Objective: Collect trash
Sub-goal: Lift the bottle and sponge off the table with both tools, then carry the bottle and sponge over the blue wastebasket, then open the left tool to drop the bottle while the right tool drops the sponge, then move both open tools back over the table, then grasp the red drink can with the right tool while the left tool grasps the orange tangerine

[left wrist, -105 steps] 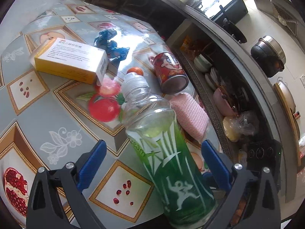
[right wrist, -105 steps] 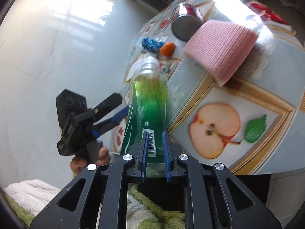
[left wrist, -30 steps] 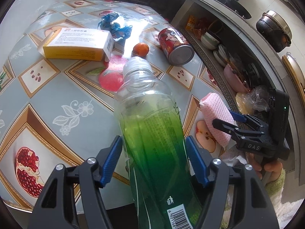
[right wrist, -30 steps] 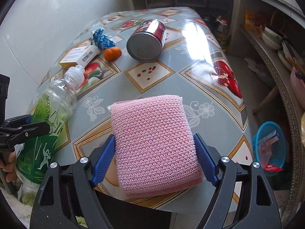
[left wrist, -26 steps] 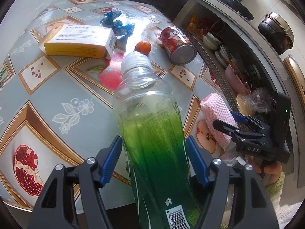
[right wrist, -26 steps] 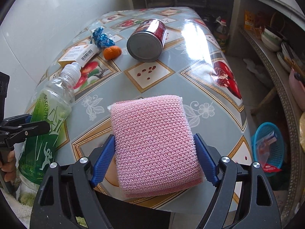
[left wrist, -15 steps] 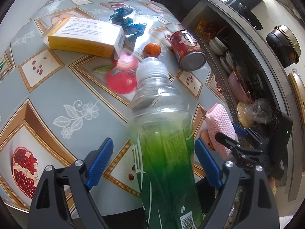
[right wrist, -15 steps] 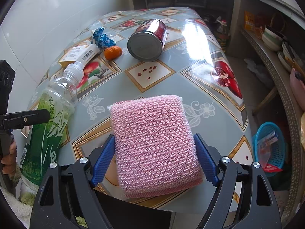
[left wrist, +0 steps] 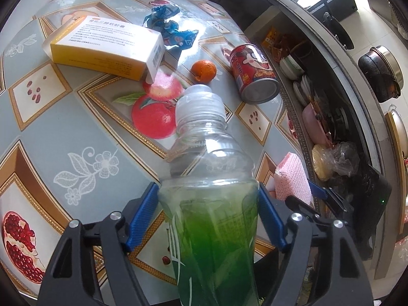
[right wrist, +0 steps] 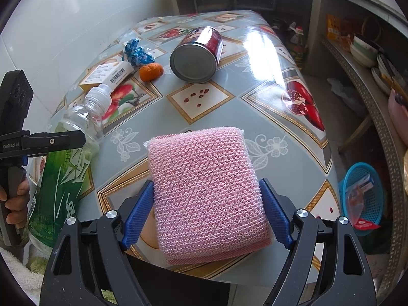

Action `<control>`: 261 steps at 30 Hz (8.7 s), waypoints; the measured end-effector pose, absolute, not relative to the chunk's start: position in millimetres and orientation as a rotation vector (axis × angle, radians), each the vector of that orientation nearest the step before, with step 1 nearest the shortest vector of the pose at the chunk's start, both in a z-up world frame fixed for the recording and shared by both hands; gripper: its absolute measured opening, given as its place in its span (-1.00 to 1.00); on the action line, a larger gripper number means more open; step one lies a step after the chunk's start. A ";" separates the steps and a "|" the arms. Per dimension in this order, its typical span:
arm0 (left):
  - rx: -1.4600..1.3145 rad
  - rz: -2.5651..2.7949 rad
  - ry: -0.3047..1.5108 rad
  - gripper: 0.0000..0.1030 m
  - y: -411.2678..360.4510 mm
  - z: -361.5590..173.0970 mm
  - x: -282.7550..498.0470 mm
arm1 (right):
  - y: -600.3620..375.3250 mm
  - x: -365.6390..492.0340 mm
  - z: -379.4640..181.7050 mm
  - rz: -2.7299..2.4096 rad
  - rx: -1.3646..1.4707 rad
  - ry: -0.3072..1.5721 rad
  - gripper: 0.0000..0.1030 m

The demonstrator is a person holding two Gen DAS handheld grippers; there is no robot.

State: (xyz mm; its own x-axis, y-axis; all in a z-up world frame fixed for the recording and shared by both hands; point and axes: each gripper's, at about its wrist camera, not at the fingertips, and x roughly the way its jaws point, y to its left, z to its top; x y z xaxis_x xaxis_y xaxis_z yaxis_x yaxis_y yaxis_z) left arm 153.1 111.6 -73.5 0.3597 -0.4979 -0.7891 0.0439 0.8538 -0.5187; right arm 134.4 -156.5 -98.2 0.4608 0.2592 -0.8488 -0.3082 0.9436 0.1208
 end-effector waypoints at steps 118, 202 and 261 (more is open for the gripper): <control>-0.381 -0.657 1.340 0.55 -357.1 -82.5 301.1 | -531.5 33.1 -207.2 -0.491 0.721 0.972 0.46; -0.278 -0.238 0.790 0.80 149.2 -10.4 126.6 | -205.2 181.7 -14.1 0.266 0.241 0.877 0.85; 0.245 -0.336 0.934 -0.61 5.0 -54.4 206.9 | -202.6 182.1 -73.6 0.294 0.217 1.117 0.23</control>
